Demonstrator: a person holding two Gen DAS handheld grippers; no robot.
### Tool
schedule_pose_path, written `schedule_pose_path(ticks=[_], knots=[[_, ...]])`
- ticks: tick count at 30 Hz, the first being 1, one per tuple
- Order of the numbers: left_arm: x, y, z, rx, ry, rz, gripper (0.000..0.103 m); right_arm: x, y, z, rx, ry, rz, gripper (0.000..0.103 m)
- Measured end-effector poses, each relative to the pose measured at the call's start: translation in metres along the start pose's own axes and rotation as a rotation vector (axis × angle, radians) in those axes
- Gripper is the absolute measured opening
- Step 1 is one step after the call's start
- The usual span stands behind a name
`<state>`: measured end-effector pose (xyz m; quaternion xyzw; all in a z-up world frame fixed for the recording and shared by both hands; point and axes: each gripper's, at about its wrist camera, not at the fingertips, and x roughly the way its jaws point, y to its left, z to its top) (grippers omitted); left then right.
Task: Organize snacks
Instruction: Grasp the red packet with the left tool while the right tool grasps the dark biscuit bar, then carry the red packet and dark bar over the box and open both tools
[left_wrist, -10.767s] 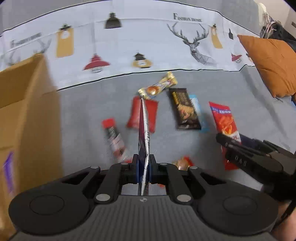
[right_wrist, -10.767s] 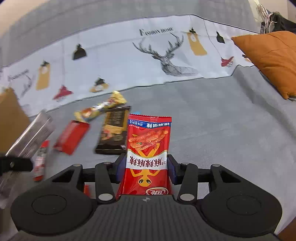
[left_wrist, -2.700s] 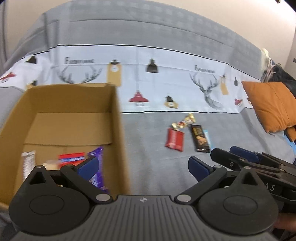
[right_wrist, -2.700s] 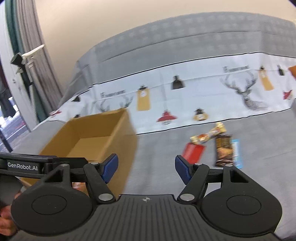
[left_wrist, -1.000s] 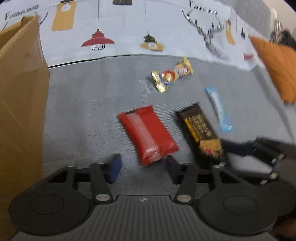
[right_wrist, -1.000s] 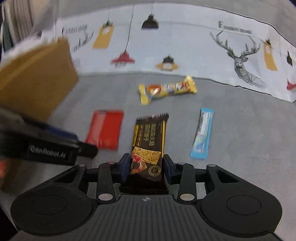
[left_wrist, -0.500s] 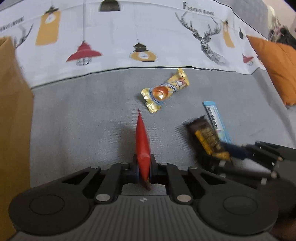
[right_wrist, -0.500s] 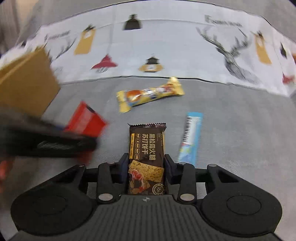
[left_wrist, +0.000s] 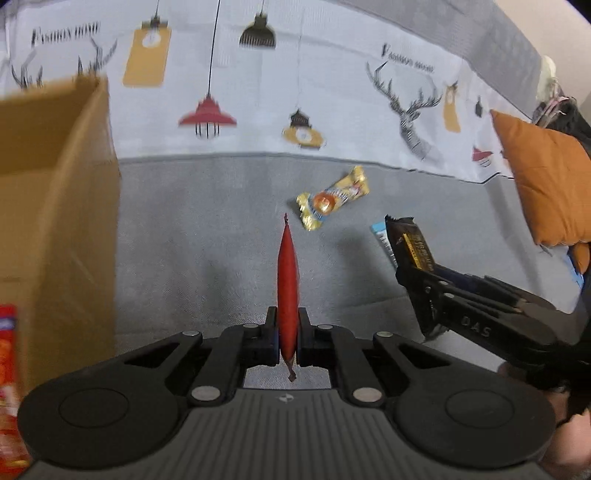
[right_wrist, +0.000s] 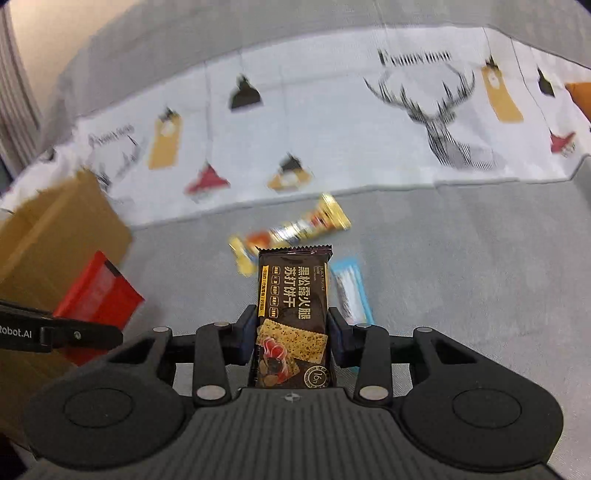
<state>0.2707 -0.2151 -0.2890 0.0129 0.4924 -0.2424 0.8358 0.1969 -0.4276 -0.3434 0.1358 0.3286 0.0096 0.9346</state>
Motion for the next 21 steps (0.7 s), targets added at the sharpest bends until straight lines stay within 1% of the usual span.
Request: schedule_pose_path(ticks=[2, 5, 7, 11, 13, 15, 18, 21], knots=[[-0.022, -0.003, 0.002, 0.023, -0.030, -0.004, 0.008, -0.009, 0.007, 0.001, -0.011, -0.011, -0.021, 0.041], [-0.058, -0.002, 0.002, 0.041, -0.089, -0.006, 0.008, -0.031, 0.029, 0.003, -0.013, -0.038, -0.009, 0.041], [-0.081, 0.001, -0.001, 0.040, -0.129, 0.001, 0.008, -0.048, 0.051, 0.005, -0.037, -0.063, 0.004, 0.041], [-0.131, 0.017, -0.010, 0.011, -0.195, 0.007, 0.008, -0.087, 0.108, 0.011, -0.050, -0.119, 0.065, 0.041], [-0.159, 0.025, -0.015, 0.008, -0.240, 0.023, 0.008, -0.108, 0.136, 0.017, -0.054, -0.151, 0.104, 0.041], [-0.191, 0.033, -0.020, 0.007, -0.294, 0.035, 0.008, -0.130, 0.164, 0.024, -0.070, -0.198, 0.137, 0.041], [-0.246, 0.047, -0.028, 0.015, -0.397, 0.062, 0.008, -0.173, 0.209, 0.040, -0.121, -0.302, 0.173, 0.041], [-0.304, 0.064, -0.036, 0.006, -0.496, 0.083, 0.008, -0.211, 0.244, 0.054, -0.157, -0.388, 0.226, 0.041]])
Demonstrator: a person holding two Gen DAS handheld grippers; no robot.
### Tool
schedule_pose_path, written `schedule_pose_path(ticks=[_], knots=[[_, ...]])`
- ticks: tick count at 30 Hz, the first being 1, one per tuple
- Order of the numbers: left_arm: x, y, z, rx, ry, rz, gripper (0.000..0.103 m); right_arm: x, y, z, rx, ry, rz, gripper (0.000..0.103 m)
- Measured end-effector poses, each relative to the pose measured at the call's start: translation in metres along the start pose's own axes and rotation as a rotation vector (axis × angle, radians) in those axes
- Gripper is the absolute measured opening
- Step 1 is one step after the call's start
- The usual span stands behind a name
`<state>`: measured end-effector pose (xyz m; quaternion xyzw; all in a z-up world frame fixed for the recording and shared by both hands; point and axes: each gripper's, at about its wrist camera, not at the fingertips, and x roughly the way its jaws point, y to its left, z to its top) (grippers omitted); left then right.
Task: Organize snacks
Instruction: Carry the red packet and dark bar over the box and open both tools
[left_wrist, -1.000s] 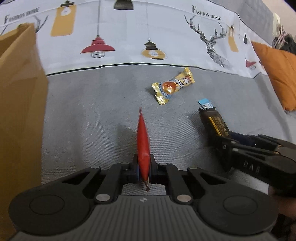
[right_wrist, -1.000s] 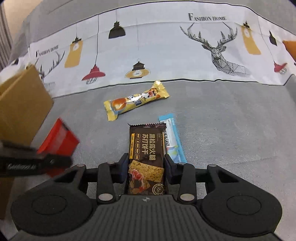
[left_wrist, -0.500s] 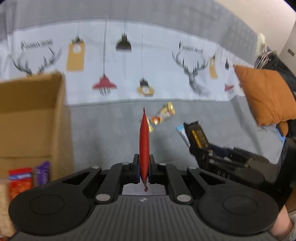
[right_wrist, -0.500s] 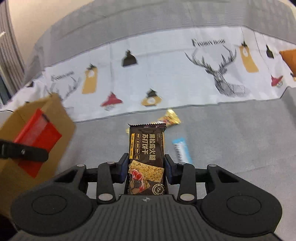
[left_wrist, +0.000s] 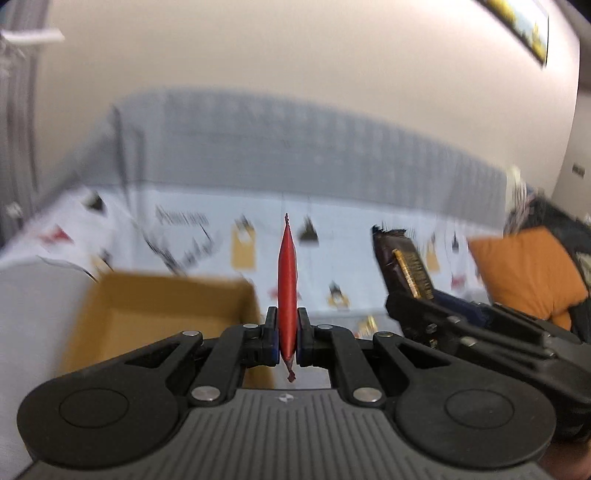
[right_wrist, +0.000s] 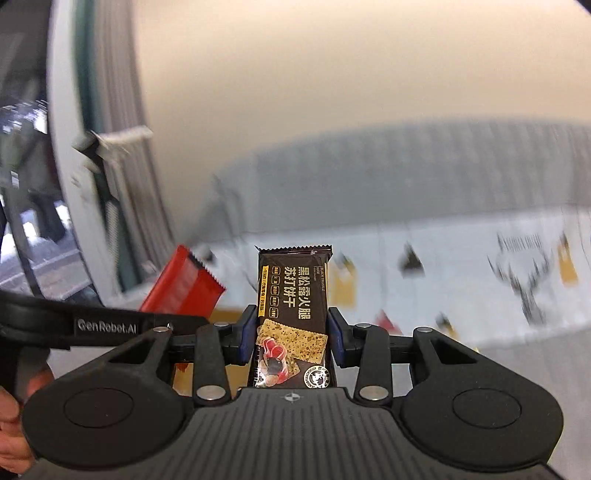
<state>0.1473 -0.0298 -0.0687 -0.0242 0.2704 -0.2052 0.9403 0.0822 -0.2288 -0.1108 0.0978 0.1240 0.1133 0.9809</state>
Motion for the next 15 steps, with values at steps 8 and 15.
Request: schedule_pose_path(ticks=[8, 15], knots=[[-0.092, 0.044, 0.023, -0.037, -0.184, 0.053, 0.008, -0.011, 0.069, 0.045, -0.098, -0.068, 0.124, 0.041], [-0.064, 0.086, -0.008, -0.095, -0.108, 0.106, 0.008, 0.036, 0.094, 0.011, -0.137, 0.069, 0.147, 0.041]])
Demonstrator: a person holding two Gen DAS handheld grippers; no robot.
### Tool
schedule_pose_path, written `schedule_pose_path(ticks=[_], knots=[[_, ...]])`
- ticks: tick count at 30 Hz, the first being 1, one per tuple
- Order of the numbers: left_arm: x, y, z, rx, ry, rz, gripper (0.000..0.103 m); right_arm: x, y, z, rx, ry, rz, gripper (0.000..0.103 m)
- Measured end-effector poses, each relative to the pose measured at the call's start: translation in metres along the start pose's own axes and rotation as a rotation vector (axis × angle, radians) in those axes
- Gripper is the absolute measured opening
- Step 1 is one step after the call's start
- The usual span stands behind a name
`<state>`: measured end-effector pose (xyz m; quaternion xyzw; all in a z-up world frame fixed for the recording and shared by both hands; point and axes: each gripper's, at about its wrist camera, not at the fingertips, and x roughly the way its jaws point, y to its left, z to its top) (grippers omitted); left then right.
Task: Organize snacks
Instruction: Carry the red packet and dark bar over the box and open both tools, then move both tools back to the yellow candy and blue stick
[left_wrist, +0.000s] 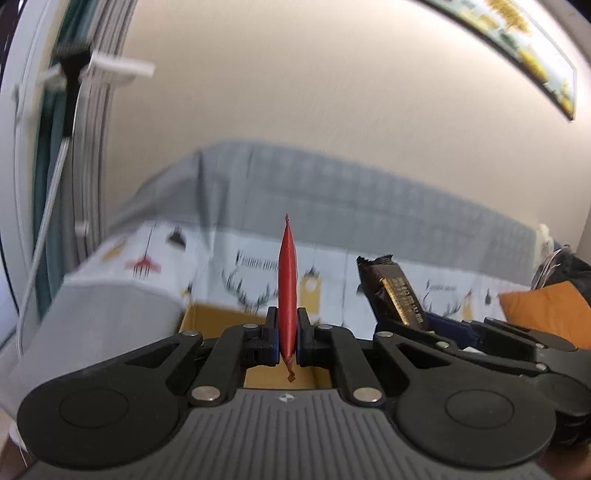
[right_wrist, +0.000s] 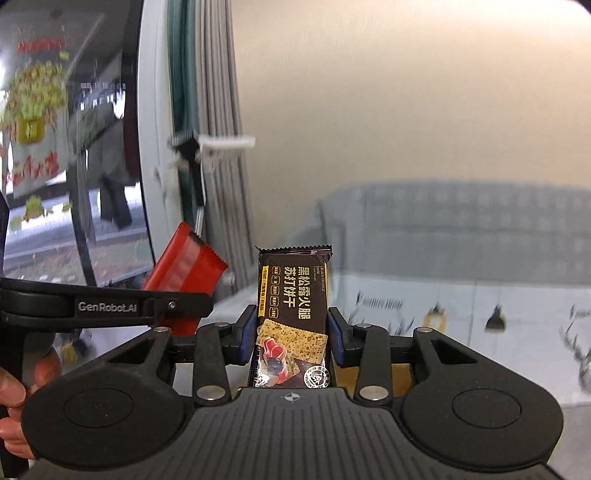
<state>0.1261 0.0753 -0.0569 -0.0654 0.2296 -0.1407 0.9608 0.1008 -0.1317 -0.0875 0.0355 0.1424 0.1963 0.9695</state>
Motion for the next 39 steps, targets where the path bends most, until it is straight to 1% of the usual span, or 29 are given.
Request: schedule_pose_path(ticks=[3, 5, 6, 8, 9, 14, 18, 20, 22, 23, 24, 25, 26, 27, 29, 31, 33, 36, 39], knots=[[0.030, 0.016, -0.022, -0.001, 0.072, 0.037, 0.008, 0.029, -0.002, -0.028, -0.001, 0.093, -0.014, 0.041], [0.052, 0.025, -0.042, 0.023, 0.120, 0.071, 0.008, 0.052, -0.006, -0.051, 0.020, 0.171, -0.028, 0.041], [0.065, 0.033, -0.051, 0.027, 0.160, 0.090, 0.008, 0.063, -0.010, -0.063, 0.031, 0.211, -0.043, 0.041], [0.086, 0.050, -0.069, -0.017, 0.240, 0.088, 0.008, 0.082, -0.008, -0.080, 0.038, 0.263, -0.060, 0.041], [0.093, 0.057, -0.076, -0.027, 0.264, 0.094, 0.008, 0.088, -0.010, -0.088, 0.046, 0.287, -0.066, 0.041], [0.110, 0.076, -0.100, -0.033, 0.333, 0.117, 0.008, 0.100, -0.012, -0.115, 0.066, 0.356, -0.077, 0.041], [0.119, 0.082, -0.111, -0.025, 0.369, 0.131, 0.008, 0.110, -0.009, -0.125, 0.072, 0.374, -0.079, 0.041], [0.121, 0.080, -0.113, -0.020, 0.374, 0.139, 0.009, 0.114, -0.010, -0.128, 0.081, 0.372, -0.058, 0.041], [0.121, 0.068, -0.109, 0.042, 0.368, 0.139, 0.023, 0.111, -0.010, -0.126, 0.090, 0.339, -0.010, 0.043], [0.120, 0.061, -0.107, 0.070, 0.359, 0.127, 0.055, 0.110, -0.013, -0.123, 0.088, 0.318, 0.006, 0.050], [0.117, 0.052, -0.105, 0.096, 0.339, 0.141, 0.081, 0.104, -0.014, -0.121, 0.081, 0.294, 0.016, 0.059], [0.115, 0.044, -0.103, 0.124, 0.314, 0.183, 0.089, 0.098, -0.018, -0.119, 0.081, 0.270, 0.012, 0.058], [0.114, 0.035, -0.101, 0.153, 0.284, 0.191, 0.095, 0.091, -0.025, -0.117, 0.087, 0.251, 0.010, 0.060], [0.114, 0.026, -0.098, 0.171, 0.263, 0.169, 0.096, 0.082, -0.035, -0.115, 0.098, 0.230, 0.006, 0.060], [0.118, 0.005, -0.095, 0.183, 0.253, 0.109, 0.096, 0.065, -0.060, -0.115, 0.119, 0.201, -0.037, 0.060], [0.127, -0.019, -0.095, 0.202, 0.241, 0.045, 0.096, 0.046, -0.091, -0.117, 0.125, 0.183, -0.102, 0.060], [0.141, -0.049, -0.097, 0.248, 0.231, -0.004, 0.096, 0.027, -0.127, -0.123, 0.124, 0.167, -0.178, 0.060], [0.170, -0.099, -0.102, 0.313, 0.238, -0.081, 0.096, 0.001, -0.182, -0.141, 0.127, 0.159, -0.274, 0.060], [0.211, -0.149, -0.107, 0.356, 0.269, -0.157, 0.096, -0.016, -0.241, -0.165, 0.160, 0.172, -0.377, 0.060]])
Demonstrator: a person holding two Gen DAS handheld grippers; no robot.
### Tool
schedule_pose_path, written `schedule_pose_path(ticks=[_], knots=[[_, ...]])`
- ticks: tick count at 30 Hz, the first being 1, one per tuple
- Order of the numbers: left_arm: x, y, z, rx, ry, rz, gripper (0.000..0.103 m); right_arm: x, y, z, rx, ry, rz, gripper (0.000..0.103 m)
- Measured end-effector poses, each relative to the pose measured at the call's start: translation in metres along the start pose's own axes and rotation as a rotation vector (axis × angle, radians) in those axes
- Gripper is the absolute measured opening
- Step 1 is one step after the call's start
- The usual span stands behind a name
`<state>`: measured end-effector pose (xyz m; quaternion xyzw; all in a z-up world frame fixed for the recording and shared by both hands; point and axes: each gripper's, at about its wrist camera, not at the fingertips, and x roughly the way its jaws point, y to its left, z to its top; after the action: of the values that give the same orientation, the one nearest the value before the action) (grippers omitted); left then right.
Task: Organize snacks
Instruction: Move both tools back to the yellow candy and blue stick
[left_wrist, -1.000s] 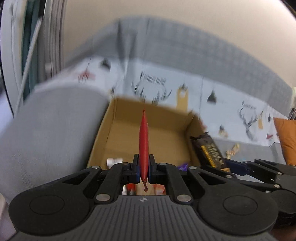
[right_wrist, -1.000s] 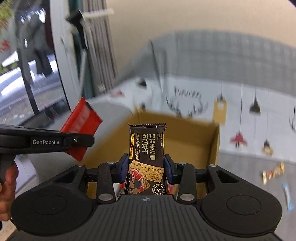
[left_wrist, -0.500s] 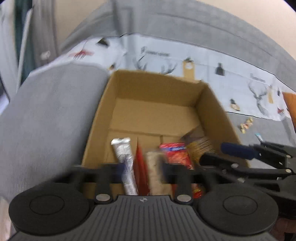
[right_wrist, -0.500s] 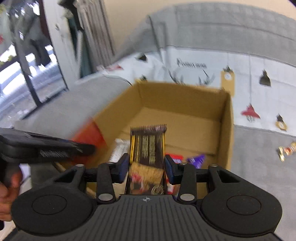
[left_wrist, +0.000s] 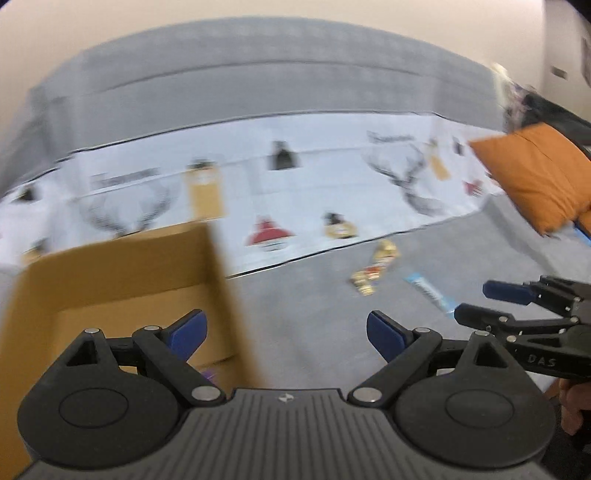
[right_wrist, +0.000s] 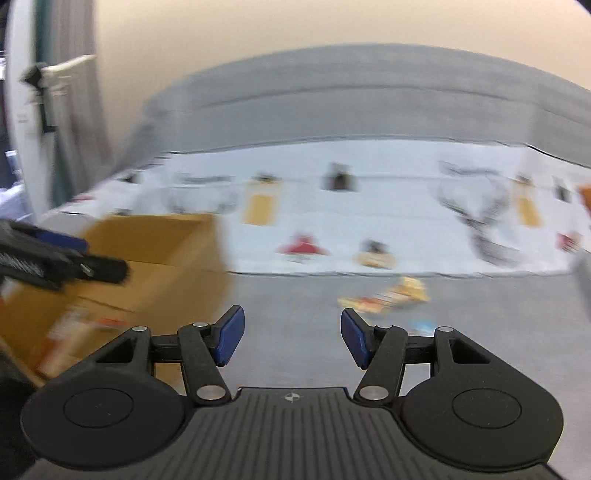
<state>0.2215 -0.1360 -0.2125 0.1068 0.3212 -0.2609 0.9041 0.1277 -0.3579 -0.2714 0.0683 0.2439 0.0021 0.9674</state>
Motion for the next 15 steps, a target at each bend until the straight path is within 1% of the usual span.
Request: schedule_pose_path(ticks=[2, 4, 5, 6, 7, 9, 10, 11, 13, 14, 15], knots=[[0.033, -0.026, 0.016, 0.023, 0.005, -0.046, 0.094, 0.011, -0.036, -0.009, 0.022, 0.003, -0.067, 0.060], [0.072, -0.050, 0.029, 0.055, 0.014, -0.078, 0.090, 0.028, -0.064, -0.016, 0.053, 0.020, -0.085, 0.060], [0.093, -0.060, 0.035, 0.072, 0.026, -0.092, 0.085, 0.038, -0.076, -0.018, 0.081, 0.035, -0.095, 0.058], [0.113, -0.070, 0.039, 0.093, 0.038, -0.111, 0.084, 0.047, -0.087, -0.019, 0.110, 0.049, -0.106, 0.052], [0.136, -0.080, 0.043, 0.126, 0.040, -0.127, 0.084, 0.055, -0.095, -0.021, 0.141, 0.058, -0.110, 0.050], [0.176, -0.097, 0.043, 0.207, 0.033, -0.127, 0.084, 0.073, -0.103, -0.029, 0.192, 0.100, -0.120, 0.041], [0.198, -0.104, 0.042, 0.249, 0.047, -0.127, 0.084, 0.083, -0.103, -0.032, 0.187, 0.129, -0.124, 0.039], [0.217, -0.108, 0.041, 0.271, 0.065, -0.125, 0.080, 0.094, -0.099, -0.035, 0.158, 0.162, -0.116, 0.038], [0.249, -0.111, 0.042, 0.267, 0.101, -0.140, 0.079, 0.114, -0.089, -0.037, 0.091, 0.201, -0.113, 0.038], [0.260, -0.109, 0.041, 0.258, 0.118, -0.159, 0.075, 0.123, -0.088, -0.038, 0.068, 0.215, -0.125, 0.038], [0.272, -0.109, 0.040, 0.260, 0.150, -0.175, 0.060, 0.131, -0.089, -0.040, 0.059, 0.239, -0.137, 0.038]])
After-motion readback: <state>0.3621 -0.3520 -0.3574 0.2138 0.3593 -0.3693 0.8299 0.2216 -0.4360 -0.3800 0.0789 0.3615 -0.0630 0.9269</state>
